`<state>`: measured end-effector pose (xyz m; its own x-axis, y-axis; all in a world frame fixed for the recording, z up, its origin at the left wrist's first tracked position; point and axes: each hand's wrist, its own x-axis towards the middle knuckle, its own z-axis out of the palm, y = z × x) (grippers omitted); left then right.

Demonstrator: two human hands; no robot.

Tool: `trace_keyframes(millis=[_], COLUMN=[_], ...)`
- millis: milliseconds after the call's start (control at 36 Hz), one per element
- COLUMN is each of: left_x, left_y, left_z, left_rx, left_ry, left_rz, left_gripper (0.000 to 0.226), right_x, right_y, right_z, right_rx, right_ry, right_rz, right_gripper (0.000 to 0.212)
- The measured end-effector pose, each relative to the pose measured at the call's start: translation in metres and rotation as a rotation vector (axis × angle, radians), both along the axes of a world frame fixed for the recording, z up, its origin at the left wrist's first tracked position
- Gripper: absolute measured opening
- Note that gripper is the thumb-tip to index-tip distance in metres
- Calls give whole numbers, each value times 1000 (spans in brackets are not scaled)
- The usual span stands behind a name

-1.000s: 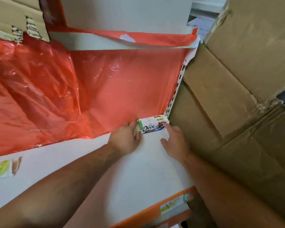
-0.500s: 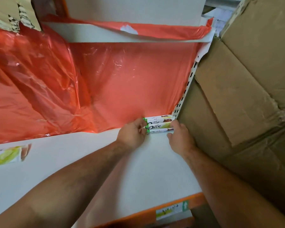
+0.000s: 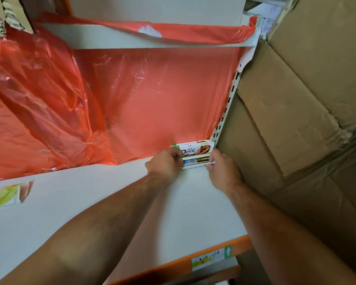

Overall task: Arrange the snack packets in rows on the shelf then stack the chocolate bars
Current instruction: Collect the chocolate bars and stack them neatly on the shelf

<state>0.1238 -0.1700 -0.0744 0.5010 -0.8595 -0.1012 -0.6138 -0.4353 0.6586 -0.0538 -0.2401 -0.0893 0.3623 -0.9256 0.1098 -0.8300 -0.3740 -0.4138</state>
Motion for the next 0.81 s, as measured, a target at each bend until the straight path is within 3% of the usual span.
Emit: trace_keyframes(millis=[167, 361, 667, 806], left_x=[7, 32, 79, 95], left_y=[3, 18, 67, 93], left_z=[3, 8, 18, 17], left_rx=[-19, -59, -81, -80], left_ry=[64, 133, 214, 270], left_rz=[2, 2, -62, -99], left_gripper=[20, 20, 25, 30], right_x=[-3, -4, 20, 35], right_y=[7, 26, 87, 128], right_z=[-2, 9, 32, 41], right_rx=[0, 63, 356, 357], right_ry=[-58, -178, -429, -468], right_rz=[50, 128, -7, -53], right_gripper=[15, 6, 19, 24])
